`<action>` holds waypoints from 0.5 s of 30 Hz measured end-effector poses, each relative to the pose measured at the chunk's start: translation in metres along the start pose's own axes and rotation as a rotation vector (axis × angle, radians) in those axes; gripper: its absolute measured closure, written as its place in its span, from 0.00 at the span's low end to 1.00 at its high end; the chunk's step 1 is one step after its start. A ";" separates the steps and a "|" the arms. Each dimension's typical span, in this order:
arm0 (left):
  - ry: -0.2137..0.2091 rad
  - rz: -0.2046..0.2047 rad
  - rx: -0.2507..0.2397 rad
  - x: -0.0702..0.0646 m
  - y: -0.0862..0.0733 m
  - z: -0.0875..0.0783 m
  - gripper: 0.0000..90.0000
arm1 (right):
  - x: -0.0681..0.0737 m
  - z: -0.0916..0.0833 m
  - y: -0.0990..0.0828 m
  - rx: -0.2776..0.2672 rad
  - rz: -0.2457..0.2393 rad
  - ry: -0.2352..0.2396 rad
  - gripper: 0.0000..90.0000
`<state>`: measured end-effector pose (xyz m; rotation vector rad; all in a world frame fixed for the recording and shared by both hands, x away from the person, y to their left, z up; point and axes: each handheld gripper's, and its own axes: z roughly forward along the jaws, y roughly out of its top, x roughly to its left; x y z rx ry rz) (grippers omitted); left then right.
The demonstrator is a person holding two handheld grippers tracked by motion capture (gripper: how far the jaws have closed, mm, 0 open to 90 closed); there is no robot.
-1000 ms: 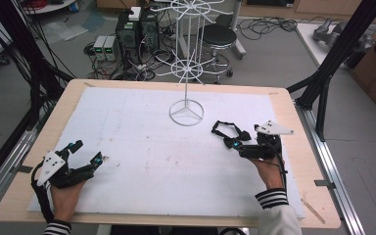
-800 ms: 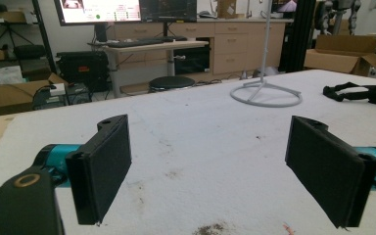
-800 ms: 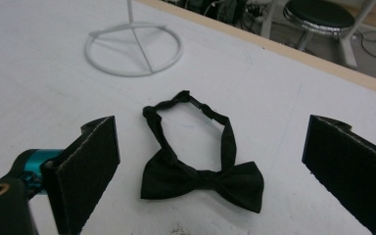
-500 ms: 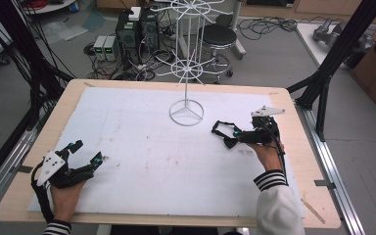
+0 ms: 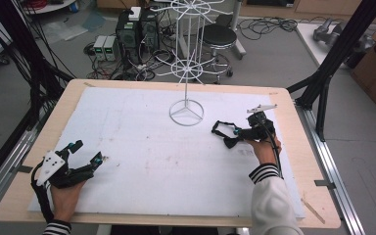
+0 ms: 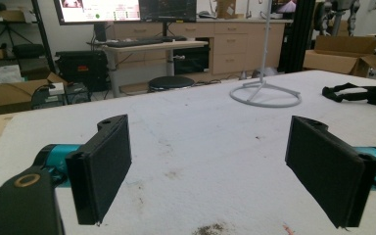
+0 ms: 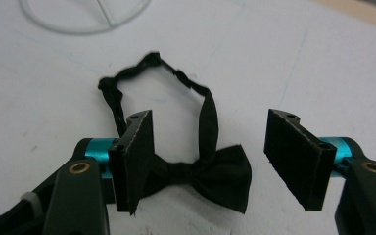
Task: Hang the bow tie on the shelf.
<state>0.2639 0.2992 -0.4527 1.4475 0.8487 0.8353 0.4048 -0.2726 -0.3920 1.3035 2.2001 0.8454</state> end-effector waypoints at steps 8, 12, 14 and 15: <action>0.000 0.000 0.000 0.000 0.000 0.000 0.20 | -0.001 0.011 0.002 0.113 -0.011 0.016 0.40; 0.000 -0.001 -0.001 0.000 0.000 0.000 0.20 | -0.001 0.015 0.004 0.134 -0.005 0.021 0.41; -0.001 -0.002 -0.001 0.000 0.000 0.000 0.20 | -0.001 0.018 0.005 0.159 0.003 0.039 0.41; 0.001 -0.001 -0.001 0.000 0.000 0.000 0.20 | -0.001 0.019 0.006 0.175 0.002 0.036 0.41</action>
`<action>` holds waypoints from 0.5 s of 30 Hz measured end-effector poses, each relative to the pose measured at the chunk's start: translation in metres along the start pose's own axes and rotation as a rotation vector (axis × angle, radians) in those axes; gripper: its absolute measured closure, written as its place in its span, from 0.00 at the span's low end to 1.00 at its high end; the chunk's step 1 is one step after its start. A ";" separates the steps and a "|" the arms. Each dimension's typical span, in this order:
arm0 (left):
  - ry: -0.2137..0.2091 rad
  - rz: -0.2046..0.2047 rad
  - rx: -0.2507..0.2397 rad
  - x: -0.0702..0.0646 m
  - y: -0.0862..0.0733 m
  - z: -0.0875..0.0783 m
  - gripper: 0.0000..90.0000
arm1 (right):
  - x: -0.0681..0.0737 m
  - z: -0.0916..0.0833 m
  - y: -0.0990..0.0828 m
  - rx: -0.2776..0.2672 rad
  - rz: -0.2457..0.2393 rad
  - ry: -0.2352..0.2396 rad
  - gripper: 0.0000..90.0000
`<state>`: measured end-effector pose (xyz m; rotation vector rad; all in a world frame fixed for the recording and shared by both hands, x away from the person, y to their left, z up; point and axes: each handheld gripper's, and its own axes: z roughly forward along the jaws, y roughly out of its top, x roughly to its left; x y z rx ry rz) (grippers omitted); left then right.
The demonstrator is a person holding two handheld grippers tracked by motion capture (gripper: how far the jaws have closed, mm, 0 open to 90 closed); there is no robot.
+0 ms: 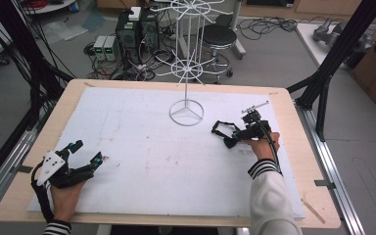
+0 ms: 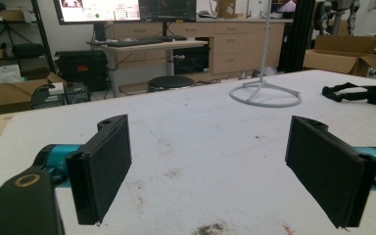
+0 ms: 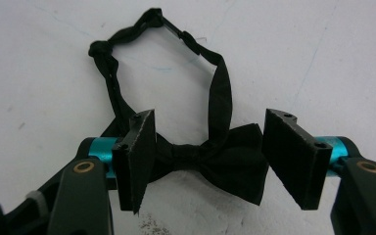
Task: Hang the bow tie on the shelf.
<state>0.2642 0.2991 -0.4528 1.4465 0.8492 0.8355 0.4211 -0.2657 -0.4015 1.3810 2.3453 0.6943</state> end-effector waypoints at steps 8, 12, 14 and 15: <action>-0.001 -0.002 0.000 0.000 0.000 0.000 0.20 | 0.000 0.005 0.012 0.060 0.002 -0.011 0.52; -0.002 -0.003 0.000 0.000 0.000 0.000 0.20 | 0.000 0.007 0.015 0.070 0.023 -0.004 0.57; -0.001 -0.005 0.000 0.000 0.000 0.000 0.20 | -0.002 0.009 0.014 0.087 0.029 0.002 0.58; -0.001 -0.004 0.000 0.000 0.000 0.000 0.20 | -0.002 0.011 0.014 0.100 0.034 -0.003 0.59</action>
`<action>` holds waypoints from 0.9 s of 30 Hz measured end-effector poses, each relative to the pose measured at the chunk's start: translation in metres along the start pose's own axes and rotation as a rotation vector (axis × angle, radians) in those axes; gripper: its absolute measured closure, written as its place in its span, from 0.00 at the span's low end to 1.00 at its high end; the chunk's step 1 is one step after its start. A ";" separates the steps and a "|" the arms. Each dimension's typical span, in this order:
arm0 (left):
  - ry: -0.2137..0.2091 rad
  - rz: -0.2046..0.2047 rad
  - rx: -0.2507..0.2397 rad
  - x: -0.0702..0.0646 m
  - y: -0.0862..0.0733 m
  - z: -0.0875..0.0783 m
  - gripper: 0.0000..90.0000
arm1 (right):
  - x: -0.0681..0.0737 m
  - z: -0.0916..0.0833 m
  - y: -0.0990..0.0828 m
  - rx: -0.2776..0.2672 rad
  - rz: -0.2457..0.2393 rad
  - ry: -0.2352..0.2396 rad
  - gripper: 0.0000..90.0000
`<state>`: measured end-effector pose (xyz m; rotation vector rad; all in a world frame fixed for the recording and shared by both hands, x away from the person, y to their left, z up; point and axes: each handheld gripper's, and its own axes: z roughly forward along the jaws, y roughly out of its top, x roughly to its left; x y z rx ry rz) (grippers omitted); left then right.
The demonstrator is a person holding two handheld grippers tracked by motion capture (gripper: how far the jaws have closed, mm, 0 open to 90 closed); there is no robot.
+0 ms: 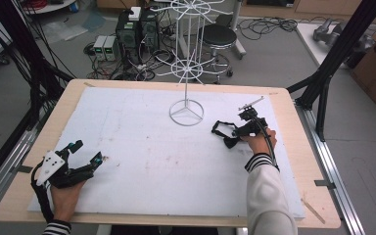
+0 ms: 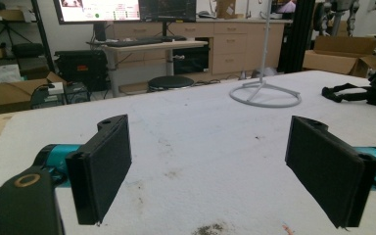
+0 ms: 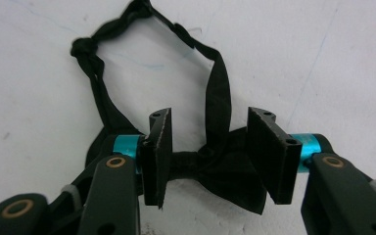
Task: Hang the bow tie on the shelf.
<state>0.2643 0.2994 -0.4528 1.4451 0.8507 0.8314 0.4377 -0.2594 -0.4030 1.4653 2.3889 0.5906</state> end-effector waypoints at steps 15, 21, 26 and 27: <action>-0.001 -0.005 -0.001 0.000 0.000 0.000 0.20 | -0.002 0.008 0.002 0.033 0.051 0.019 0.80; -0.001 -0.009 -0.003 0.000 0.000 0.000 0.20 | 0.001 0.010 0.003 0.053 0.056 0.001 0.94; -0.002 -0.006 -0.002 0.000 0.000 0.000 0.20 | -0.001 0.009 0.002 0.057 0.087 0.019 0.97; -0.001 -0.009 -0.003 0.000 0.000 0.000 0.20 | -0.001 0.008 0.001 0.055 0.090 0.022 0.97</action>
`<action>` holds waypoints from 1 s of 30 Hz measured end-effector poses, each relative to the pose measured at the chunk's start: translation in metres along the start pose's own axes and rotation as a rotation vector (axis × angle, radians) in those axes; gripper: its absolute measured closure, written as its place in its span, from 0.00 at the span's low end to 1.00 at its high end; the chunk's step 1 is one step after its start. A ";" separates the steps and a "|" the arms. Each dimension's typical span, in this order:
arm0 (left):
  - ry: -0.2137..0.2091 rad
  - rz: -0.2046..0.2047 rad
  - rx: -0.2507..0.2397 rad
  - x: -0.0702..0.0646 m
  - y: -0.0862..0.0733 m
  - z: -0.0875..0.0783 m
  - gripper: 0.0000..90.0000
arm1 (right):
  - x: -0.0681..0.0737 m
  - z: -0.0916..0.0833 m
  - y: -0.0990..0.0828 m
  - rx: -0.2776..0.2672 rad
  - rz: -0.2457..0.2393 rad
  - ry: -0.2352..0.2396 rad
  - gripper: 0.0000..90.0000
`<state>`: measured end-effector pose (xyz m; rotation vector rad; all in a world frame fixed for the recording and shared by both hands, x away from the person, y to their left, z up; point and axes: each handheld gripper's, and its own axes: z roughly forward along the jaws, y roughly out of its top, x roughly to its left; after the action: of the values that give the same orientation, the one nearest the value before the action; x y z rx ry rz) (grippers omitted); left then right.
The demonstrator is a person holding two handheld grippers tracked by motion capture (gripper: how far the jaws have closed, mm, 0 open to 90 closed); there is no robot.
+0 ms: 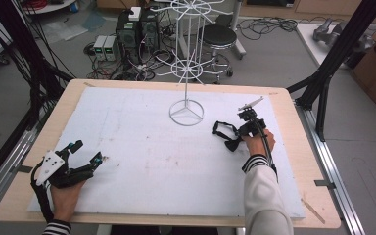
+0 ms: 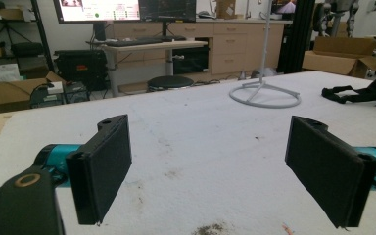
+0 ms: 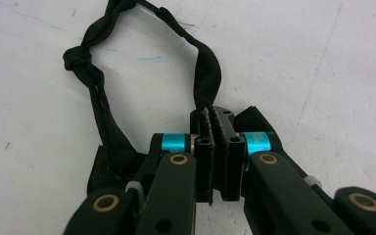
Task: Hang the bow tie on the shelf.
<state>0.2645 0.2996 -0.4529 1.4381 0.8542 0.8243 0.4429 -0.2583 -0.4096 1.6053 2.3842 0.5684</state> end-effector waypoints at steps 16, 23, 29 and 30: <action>-0.001 0.002 0.000 0.000 0.000 0.000 0.20 | 0.005 -0.015 -0.003 -0.120 0.000 0.067 0.97; -0.002 0.005 0.001 0.000 0.000 0.000 0.20 | 0.010 -0.028 -0.004 -0.216 -0.036 0.073 0.98; 0.000 0.007 0.001 0.000 0.000 0.000 0.20 | 0.013 -0.038 -0.008 -0.329 -0.065 0.113 0.98; 0.000 0.007 0.001 0.000 0.000 0.000 0.20 | 0.013 -0.040 -0.008 -0.352 -0.072 0.118 0.98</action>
<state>0.2644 0.2995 -0.4529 1.4421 0.8503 0.8295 0.4156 -0.2567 -0.3762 1.3616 2.2498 1.0269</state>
